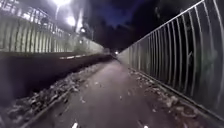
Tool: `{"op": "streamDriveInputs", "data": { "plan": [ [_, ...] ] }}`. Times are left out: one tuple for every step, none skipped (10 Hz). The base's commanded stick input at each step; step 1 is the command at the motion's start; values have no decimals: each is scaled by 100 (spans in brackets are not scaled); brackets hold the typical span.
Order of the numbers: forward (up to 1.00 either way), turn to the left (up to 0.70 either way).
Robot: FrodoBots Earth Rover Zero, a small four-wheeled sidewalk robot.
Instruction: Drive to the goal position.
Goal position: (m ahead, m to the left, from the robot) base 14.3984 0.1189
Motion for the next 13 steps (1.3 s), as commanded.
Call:
{"op": "streamDriveInputs", "data": {
  "plan": [
    [30,1],
    [30,1],
    [30,1],
    [30,1],
    [30,1],
    [30,1],
    [30,1],
    [30,1],
    [30,1],
    [30,1],
    [30,1],
    [30,1],
    [30,1]
  ]
}}
